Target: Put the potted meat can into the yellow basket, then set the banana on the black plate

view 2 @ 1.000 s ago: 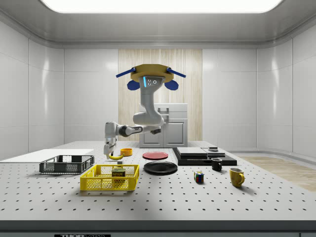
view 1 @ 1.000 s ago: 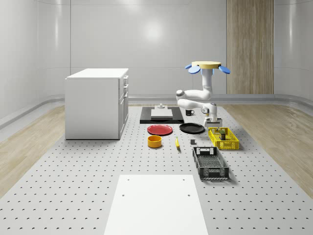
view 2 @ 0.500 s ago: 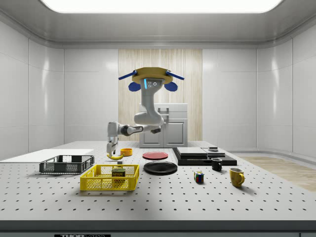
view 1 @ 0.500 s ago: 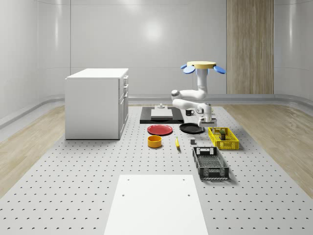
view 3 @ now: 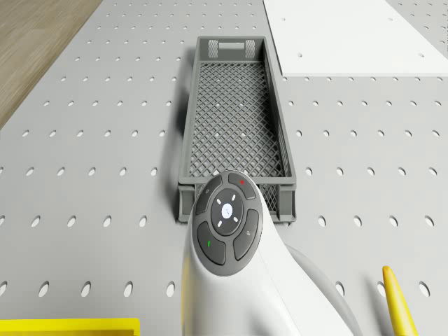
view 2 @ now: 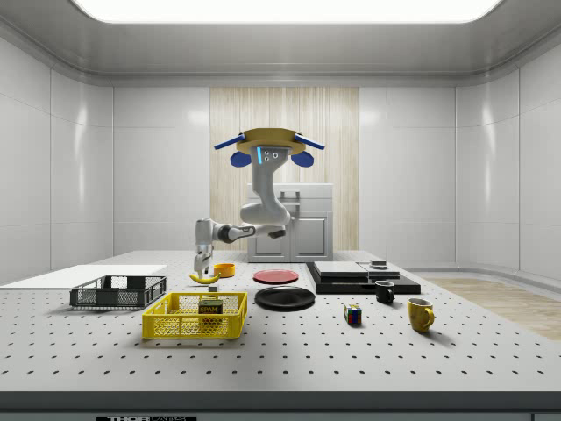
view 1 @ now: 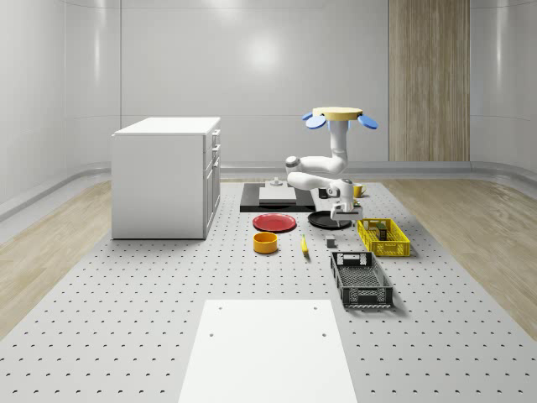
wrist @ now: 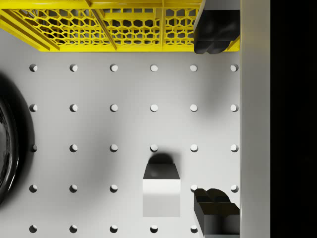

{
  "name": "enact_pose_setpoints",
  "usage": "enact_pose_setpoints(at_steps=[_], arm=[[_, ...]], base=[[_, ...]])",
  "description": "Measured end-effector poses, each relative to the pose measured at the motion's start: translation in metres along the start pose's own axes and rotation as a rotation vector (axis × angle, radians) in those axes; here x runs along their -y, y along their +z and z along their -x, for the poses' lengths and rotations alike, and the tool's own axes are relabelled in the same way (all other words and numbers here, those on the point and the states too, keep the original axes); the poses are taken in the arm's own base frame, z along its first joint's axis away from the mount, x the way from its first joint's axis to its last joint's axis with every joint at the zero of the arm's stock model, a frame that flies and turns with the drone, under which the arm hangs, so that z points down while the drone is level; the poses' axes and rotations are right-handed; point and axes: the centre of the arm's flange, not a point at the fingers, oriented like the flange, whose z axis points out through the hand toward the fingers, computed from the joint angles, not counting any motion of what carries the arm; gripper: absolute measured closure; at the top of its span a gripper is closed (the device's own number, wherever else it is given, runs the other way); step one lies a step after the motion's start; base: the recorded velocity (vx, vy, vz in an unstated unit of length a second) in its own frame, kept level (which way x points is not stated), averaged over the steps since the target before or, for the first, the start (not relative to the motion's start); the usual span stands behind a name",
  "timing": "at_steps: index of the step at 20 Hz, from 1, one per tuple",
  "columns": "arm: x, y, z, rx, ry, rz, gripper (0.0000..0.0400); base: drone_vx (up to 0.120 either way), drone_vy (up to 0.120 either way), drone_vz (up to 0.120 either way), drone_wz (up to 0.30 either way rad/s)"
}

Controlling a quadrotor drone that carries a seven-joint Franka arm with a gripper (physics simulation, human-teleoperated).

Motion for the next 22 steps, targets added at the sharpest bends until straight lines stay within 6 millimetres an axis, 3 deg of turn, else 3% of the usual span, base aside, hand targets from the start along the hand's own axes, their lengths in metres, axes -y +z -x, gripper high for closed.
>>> enact_pose_setpoints(at_steps=[6, 12, 17, 22], arm=[[0.0, 0.0, 0.0, 0.0, 0.0, 0.0, 0.0], [0.0, 0.0, 0.0, 0.0, 0.0, 0.0, 0.0], [0.0, 0.0, 0.0, 0.0, 0.0, 0.0, 0.0], [0.0, 0.0, 0.0, 0.0, 0.0, 0.0, 0.0]], base=[[0.08, -0.12, 0.0, 0.0], [0.0, -0.12, 0.0, 0.0], [0.0, -0.12, -0.12, 0.0], [0.0, -0.12, -0.024, 0.0]])
